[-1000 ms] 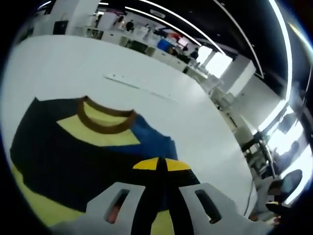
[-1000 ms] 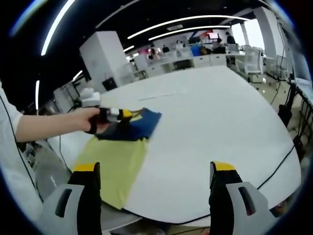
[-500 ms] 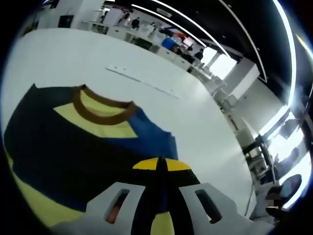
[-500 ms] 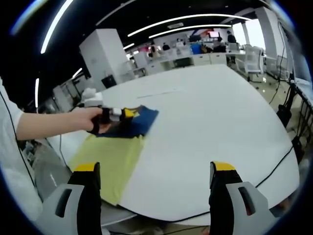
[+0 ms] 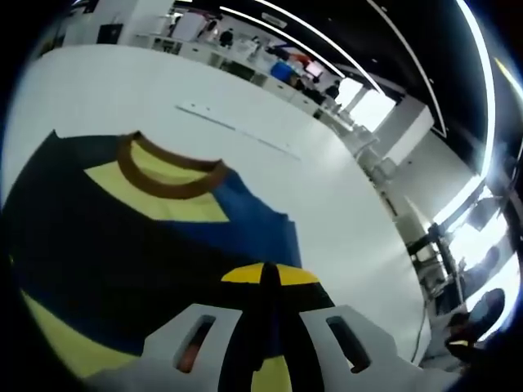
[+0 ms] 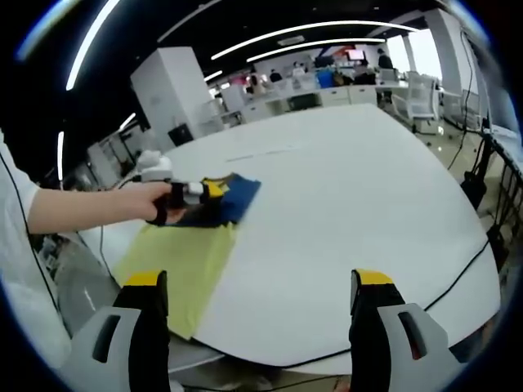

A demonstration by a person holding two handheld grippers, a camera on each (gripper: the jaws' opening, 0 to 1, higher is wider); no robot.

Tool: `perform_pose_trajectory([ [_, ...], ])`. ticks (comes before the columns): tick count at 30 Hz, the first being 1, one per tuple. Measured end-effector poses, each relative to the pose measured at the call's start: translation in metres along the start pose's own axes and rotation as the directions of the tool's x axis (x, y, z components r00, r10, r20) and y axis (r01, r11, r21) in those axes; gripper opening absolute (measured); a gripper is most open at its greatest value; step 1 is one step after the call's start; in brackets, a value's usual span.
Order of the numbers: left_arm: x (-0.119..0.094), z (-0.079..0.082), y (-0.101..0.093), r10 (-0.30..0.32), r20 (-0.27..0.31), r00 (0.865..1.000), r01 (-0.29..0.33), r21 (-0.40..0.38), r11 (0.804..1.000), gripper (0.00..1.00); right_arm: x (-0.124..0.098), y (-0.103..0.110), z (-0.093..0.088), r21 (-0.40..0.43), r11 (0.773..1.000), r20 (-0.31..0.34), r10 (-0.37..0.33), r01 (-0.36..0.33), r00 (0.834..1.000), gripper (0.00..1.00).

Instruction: Fold the garment on the visible template until the final outline fits inside the template.

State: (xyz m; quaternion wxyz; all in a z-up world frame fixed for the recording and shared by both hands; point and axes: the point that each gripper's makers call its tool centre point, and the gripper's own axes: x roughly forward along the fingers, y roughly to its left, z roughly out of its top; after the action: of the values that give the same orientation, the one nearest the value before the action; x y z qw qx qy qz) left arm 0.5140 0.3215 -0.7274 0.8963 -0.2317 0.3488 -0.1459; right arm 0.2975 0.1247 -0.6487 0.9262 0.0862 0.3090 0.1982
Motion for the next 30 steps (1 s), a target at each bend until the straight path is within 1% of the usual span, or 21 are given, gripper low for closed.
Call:
perform_pose_trajectory([
  [4,0.002,-0.001,0.001,0.0,0.008,1.0,0.0,-0.003,1.0,0.01,0.0,-0.001,-0.001,0.002,1.0,-0.001,0.0,0.0,1.0,0.92],
  [16,0.007,-0.008,-0.004,-0.01,-0.008,1.0,0.01,-0.017,1.0,0.0,-0.002,-0.008,-0.003,0.009,1.0,-0.004,-0.004,0.004,1.0,0.92],
  [30,0.01,-0.013,-0.003,-0.015,-0.029,0.999,0.015,-0.011,1.0,0.01,-0.003,-0.011,-0.004,0.021,1.0,0.001,-0.007,0.007,1.0,0.92],
])
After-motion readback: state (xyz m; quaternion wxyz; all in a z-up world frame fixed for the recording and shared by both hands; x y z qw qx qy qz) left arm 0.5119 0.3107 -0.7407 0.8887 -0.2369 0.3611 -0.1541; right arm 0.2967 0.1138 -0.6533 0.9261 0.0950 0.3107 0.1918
